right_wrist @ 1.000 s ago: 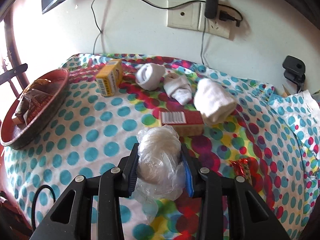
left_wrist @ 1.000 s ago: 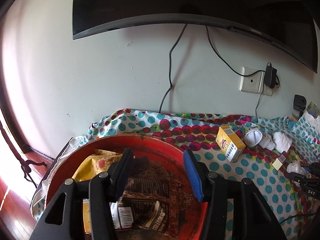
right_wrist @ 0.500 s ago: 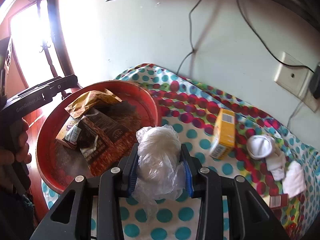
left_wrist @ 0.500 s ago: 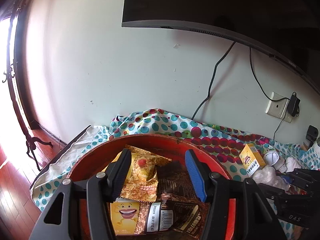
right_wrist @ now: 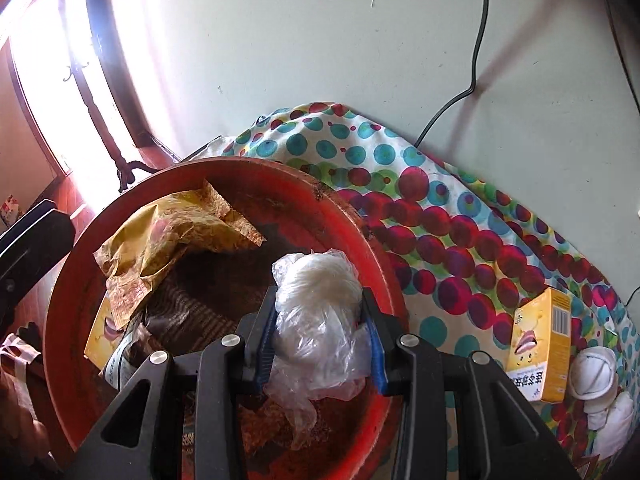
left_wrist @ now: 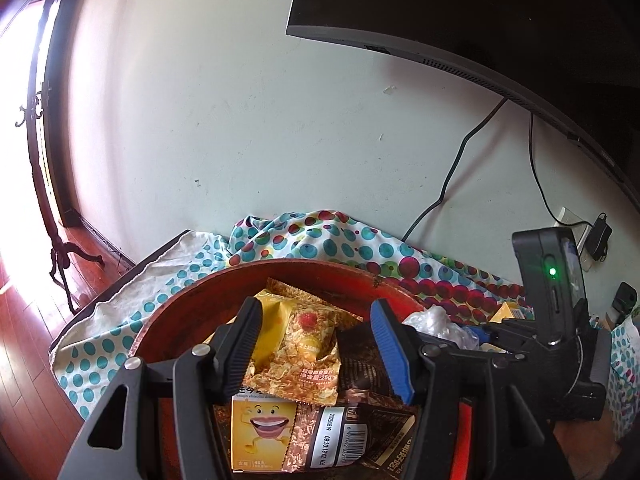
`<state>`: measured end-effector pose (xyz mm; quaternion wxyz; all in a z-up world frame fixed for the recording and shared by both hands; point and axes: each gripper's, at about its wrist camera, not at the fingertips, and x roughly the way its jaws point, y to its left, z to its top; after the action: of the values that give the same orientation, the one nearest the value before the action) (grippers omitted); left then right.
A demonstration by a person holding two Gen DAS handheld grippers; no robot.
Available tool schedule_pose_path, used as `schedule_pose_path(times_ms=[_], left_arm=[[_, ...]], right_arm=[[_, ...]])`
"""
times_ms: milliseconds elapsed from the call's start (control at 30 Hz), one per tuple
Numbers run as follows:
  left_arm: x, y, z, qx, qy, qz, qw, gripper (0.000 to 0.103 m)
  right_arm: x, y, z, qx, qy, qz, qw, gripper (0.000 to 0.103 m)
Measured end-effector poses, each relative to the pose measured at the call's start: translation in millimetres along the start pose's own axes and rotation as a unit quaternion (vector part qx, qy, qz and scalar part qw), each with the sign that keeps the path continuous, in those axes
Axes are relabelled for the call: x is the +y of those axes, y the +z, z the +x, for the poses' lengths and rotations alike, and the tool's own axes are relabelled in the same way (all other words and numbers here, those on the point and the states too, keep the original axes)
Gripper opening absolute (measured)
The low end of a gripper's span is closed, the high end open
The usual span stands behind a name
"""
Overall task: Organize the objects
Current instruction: 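Lower the clear plastic bag into the red tray and open the right gripper, then move the left gripper to the yellow medicine box while the right gripper approaches the red box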
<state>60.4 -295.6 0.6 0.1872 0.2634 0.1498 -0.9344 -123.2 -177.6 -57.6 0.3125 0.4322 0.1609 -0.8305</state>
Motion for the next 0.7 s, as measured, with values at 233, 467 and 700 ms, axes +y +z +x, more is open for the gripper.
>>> schedule_pose_path(times_ms=[233,467,700], left_arm=[[-2.6,-2.7,4.9,0.006,-0.003,0.005,1.0,0.058],[-6.8,-3.9,6.4,0.008,-0.004,0.01,0.9999,0.058],[-31.7,-5.6,1.6,0.004,-0.036,0.035,0.9987,0.058]], right_arm=[[4.8,2.8,19.8,0.026,0.01,-0.002,1.0,0.038],[-1.2,-3.3,1.2,-0.003,0.005,0.001,1.0,0.064],[-40.1,-37.7,-65.3,-0.049,-0.009,0.031,0.998,0.073]])
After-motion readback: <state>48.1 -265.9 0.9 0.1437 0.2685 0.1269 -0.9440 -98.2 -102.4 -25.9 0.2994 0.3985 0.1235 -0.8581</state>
